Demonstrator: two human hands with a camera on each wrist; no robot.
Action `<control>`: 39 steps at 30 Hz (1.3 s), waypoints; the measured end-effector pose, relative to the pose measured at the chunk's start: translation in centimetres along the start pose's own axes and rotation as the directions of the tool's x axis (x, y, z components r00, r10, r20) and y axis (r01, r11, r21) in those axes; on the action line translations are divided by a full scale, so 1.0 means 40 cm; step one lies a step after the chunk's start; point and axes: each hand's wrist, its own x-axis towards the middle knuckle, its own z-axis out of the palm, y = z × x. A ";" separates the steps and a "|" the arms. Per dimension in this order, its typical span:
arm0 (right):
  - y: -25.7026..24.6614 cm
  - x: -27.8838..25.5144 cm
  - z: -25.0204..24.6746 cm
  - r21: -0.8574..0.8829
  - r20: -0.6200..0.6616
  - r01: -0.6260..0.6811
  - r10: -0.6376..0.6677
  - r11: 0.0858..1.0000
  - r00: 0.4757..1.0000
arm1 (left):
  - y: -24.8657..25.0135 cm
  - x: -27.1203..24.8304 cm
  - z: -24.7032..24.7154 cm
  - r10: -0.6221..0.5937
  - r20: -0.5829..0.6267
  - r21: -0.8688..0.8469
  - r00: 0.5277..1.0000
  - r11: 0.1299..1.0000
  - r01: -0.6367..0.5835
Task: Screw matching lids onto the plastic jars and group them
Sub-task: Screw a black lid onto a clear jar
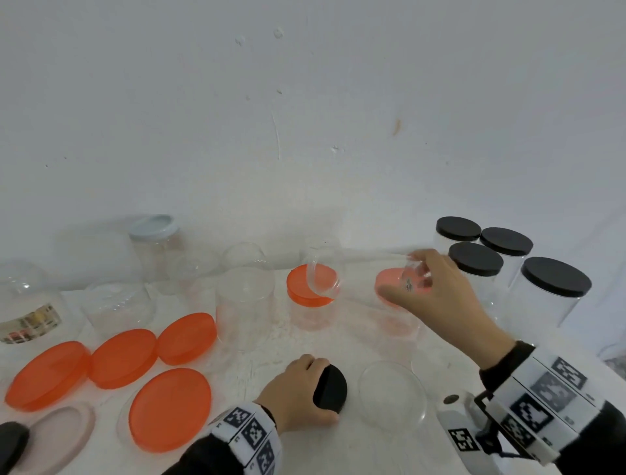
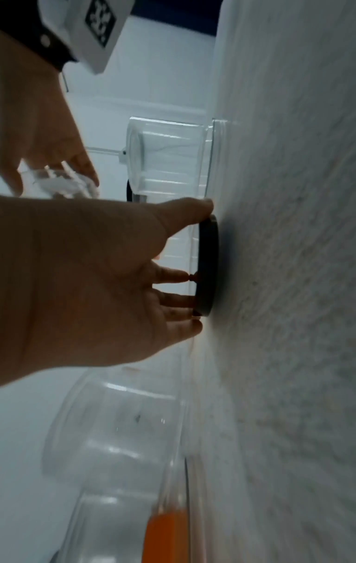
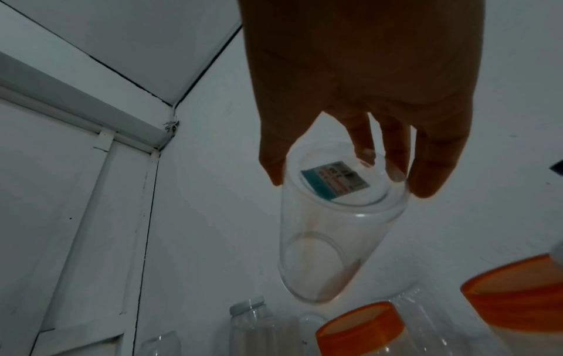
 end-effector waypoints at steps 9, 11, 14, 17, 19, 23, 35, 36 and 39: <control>0.045 -0.054 0.042 0.240 0.255 -0.235 0.173 0.942 0.952 | -0.111 -0.113 -0.093 -0.136 -0.230 -0.459 0.964 0.888 0.015; 0.047 -0.070 0.051 0.227 0.394 -0.281 0.175 0.933 0.902 | -0.138 -0.144 -0.114 -0.207 -0.262 -0.565 0.942 0.825 0.024; 0.037 -0.097 0.074 0.110 0.526 -0.264 0.170 0.958 0.833 | -0.166 -0.186 -0.146 -0.281 -0.281 -0.690 0.918 0.723 0.011; 0.024 -0.119 0.108 0.076 0.583 -0.257 0.166 0.963 0.795 | -0.178 -0.217 -0.179 -0.338 -0.344 -0.761 0.876 0.646 -0.050; 0.019 -0.129 0.138 0.055 0.597 -0.237 0.158 0.970 0.786 | -0.180 -0.235 -0.197 -0.359 -0.372 -0.785 0.856 0.613 -0.084; 0.015 -0.141 0.208 0.000 0.632 -0.185 0.143 0.983 0.762 | -0.170 -0.267 -0.223 -0.372 -0.428 -0.787 0.824 0.601 -0.137; 0.000 -0.145 0.369 -0.059 0.722 -0.036 0.067 0.998 0.689 | -0.121 -0.299 -0.233 -0.317 -0.593 -0.674 0.740 0.699 -0.241; 0.000 -0.143 0.373 -0.064 0.726 -0.020 0.061 0.998 0.685 | -0.117 -0.300 -0.235 -0.303 -0.602 -0.657 0.739 0.714 -0.242; 0.006 -0.140 0.377 -0.101 0.736 0.035 0.051 0.994 0.675 | -0.102 -0.303 -0.240 -0.265 -0.616 -0.607 0.742 0.760 -0.233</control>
